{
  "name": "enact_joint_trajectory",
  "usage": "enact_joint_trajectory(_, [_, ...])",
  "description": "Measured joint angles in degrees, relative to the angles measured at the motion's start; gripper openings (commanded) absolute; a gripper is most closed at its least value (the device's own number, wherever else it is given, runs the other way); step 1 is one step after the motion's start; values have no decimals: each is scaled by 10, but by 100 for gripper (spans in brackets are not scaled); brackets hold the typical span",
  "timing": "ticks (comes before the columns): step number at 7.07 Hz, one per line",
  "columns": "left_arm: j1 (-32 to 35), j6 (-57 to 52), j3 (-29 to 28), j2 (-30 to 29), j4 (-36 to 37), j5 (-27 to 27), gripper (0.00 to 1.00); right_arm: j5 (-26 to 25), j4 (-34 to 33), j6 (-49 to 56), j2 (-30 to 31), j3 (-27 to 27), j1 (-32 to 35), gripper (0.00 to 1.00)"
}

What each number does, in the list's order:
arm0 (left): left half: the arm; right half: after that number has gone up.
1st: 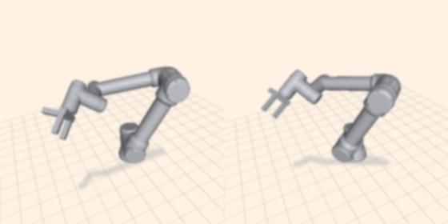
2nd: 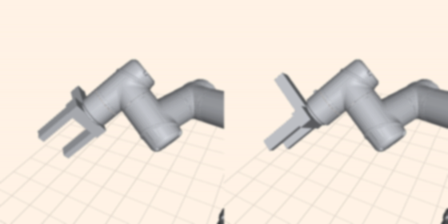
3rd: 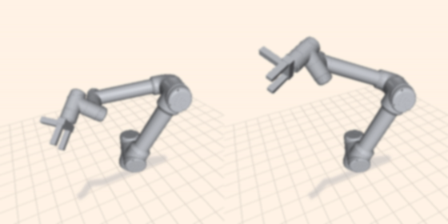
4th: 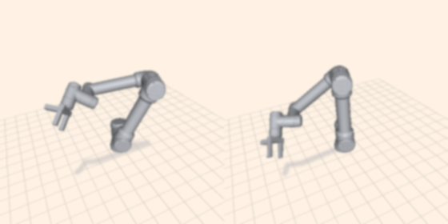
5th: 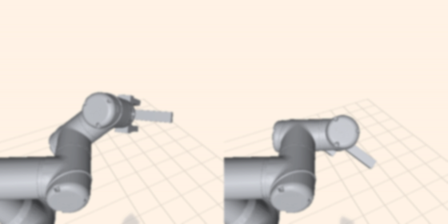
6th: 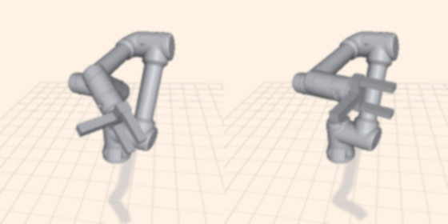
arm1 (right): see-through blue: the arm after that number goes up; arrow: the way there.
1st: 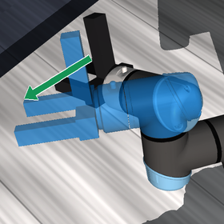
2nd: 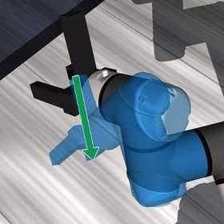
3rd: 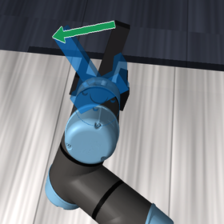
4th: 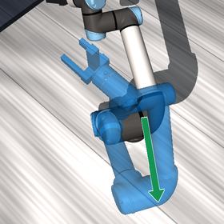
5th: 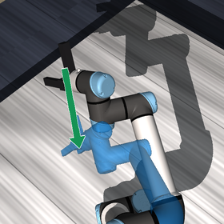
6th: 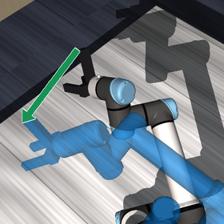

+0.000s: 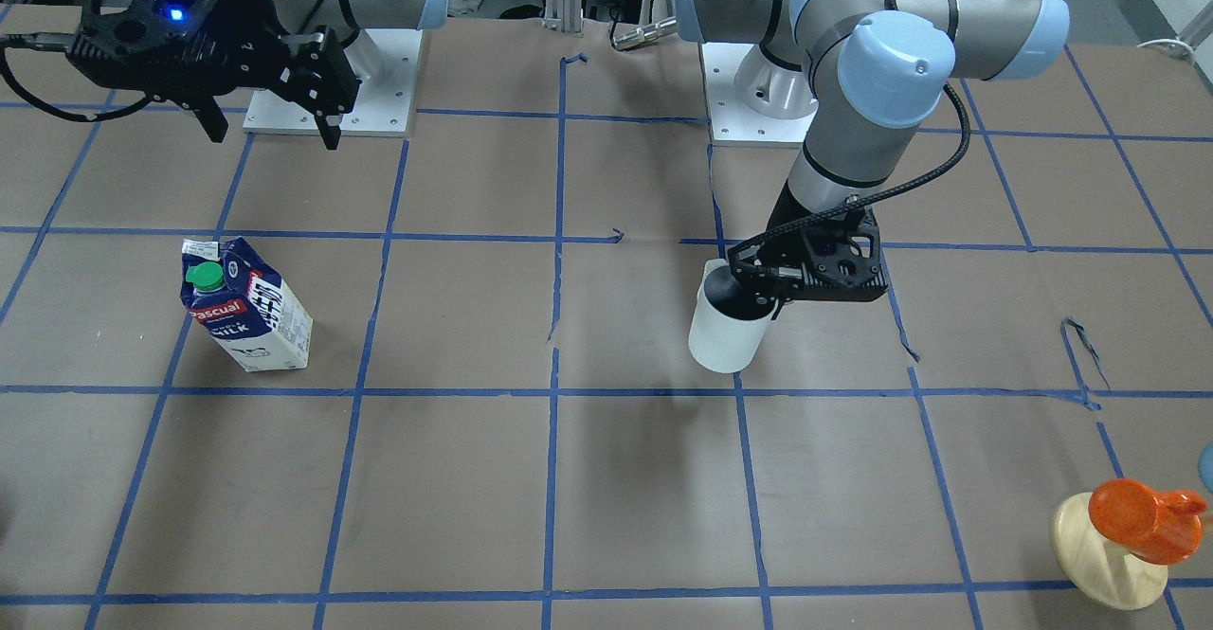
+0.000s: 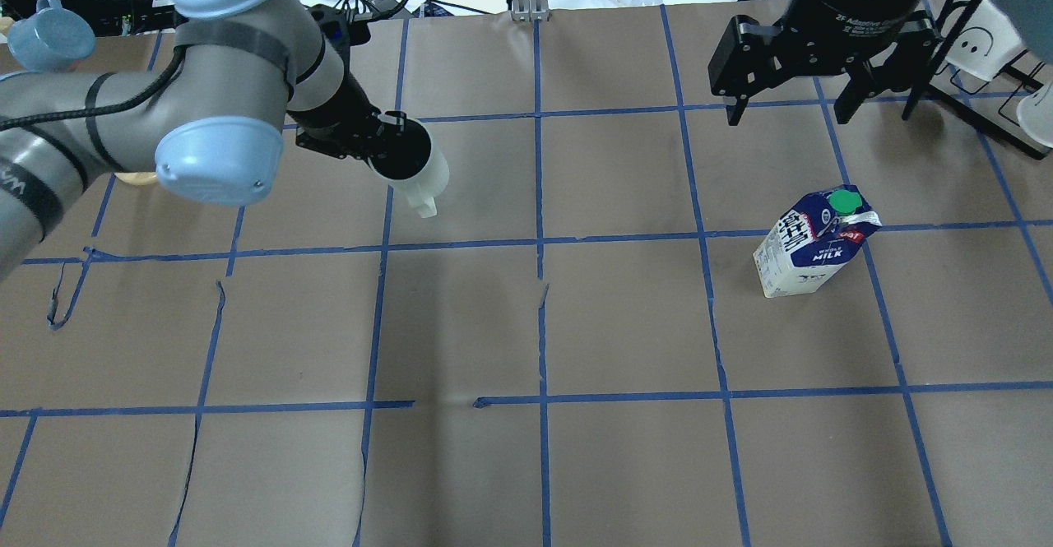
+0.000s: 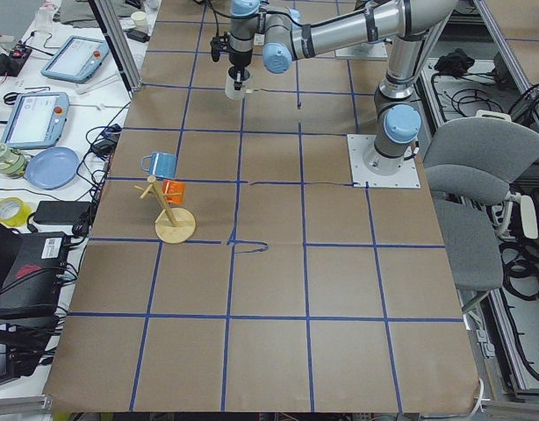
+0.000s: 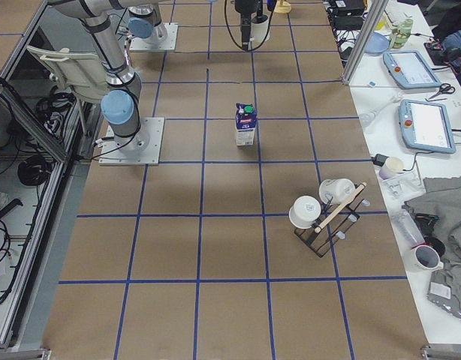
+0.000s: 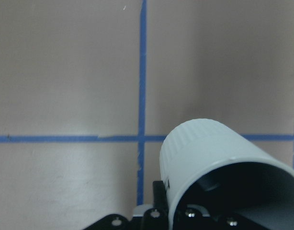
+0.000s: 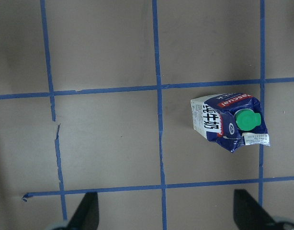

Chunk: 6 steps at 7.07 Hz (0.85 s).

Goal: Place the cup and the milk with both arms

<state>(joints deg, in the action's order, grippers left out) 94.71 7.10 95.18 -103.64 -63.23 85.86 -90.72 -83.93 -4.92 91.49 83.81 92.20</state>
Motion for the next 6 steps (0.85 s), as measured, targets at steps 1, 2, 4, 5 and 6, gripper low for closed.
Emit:
enact_joint_trajectory(1, [18, 33, -41, -46, 5, -7, 0, 0, 0, 0, 0, -1, 0, 100])
enact_joint_trajectory(2, [34, 57, -73, -93, 19, -10, 0, 0, 1, 0, 0, -2, -1, 100])
enact_joint_trajectory(4, [59, 76, -114, -159, 40, -10, 0, -2, 2, -1, -2, -3, -3, 100])
enact_joint_trajectory(5, [71, 80, -122, -179, 47, -9, 0, -3, 1, 0, -7, -2, -6, 100])
enact_joint_trajectory(6, [78, 80, -124, -194, 53, -9, 0, -8, -5, 4, -14, 1, -11, 100])
